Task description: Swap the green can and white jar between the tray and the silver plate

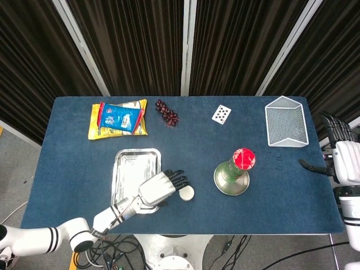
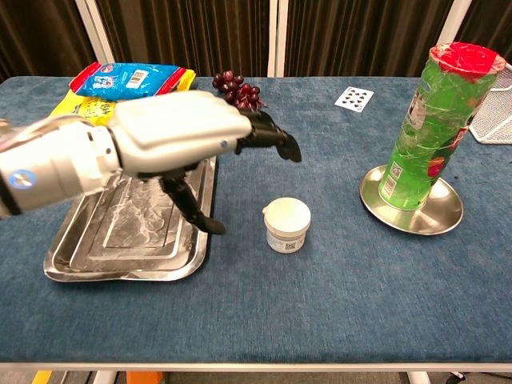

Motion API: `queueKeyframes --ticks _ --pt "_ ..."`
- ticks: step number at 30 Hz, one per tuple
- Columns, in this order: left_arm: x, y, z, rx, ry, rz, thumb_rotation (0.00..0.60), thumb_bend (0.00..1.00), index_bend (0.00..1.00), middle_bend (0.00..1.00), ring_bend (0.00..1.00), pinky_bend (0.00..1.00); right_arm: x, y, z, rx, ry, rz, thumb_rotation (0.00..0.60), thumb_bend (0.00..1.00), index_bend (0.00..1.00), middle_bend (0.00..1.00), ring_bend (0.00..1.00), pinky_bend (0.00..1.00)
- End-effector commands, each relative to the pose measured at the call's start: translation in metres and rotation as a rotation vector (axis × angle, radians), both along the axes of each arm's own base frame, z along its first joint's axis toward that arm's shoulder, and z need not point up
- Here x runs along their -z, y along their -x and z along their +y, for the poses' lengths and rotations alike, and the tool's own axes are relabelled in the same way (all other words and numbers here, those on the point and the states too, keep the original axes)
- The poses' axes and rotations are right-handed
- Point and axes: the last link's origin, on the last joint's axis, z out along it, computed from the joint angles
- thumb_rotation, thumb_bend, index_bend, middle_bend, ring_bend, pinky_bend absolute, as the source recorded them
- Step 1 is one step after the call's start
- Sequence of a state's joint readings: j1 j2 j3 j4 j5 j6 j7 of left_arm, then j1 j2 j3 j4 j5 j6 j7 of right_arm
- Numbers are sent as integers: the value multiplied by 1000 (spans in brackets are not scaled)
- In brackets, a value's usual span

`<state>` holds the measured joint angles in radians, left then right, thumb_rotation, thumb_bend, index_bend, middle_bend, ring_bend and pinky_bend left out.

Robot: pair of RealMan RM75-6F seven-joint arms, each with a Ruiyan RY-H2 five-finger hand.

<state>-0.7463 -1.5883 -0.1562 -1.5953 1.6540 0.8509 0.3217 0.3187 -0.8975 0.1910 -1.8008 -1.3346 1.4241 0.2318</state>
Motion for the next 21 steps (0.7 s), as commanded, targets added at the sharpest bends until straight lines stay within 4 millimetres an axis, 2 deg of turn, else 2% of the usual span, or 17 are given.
queueKeyframes --ticks 1,10,14,21 --pt "15 -2 1 16 22 30 600 103 201 204 125 350 4 1 1 -7 -7 -1 600 0 0 36 0 53" --pt "38 -5 4 54 50 85 600 149 212 217 137 356 5 0 -2 -17 -8 -2 600 0 0 37 0 53" --pt "43 -12 14 62 52 98 600 184 223 224 141 360 6 3 -3 -8 -11 -5 600 0 0 37 0 53" --pt "49 -15 14 87 62 105 600 229 276 276 200 420 7 8 -3 4 -17 -11 600 0 0 37 0 53"
